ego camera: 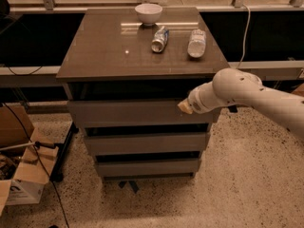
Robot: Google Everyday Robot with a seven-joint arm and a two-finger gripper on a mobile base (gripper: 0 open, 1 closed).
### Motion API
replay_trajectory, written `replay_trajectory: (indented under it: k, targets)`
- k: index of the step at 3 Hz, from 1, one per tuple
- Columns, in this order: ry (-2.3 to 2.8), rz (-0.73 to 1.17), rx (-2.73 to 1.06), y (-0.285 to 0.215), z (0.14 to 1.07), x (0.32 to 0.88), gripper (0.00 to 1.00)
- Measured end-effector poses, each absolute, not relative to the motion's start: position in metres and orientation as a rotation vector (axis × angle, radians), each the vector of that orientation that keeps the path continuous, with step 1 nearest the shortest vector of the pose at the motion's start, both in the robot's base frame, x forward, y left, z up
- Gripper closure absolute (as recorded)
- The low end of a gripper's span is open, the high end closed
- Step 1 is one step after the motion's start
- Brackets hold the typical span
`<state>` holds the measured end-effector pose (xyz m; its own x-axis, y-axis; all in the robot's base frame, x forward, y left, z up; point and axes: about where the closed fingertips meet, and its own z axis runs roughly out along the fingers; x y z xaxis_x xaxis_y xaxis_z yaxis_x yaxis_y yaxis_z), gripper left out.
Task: Open top drawer
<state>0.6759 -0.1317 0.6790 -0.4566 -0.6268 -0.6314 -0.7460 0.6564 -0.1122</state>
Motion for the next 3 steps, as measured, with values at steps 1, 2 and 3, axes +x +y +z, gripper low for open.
replay_trajectory:
  k: [1, 2, 3]
  targets:
    - [2.221, 0.237, -1.058, -0.1318, 0.6836, 0.6759, 0.75]
    - [2.221, 0.237, -1.058, -0.1318, 0.6863, 0.6759, 0.44]
    - [2.221, 0.237, -1.058, -0.1318, 0.6877, 0.6759, 0.21]
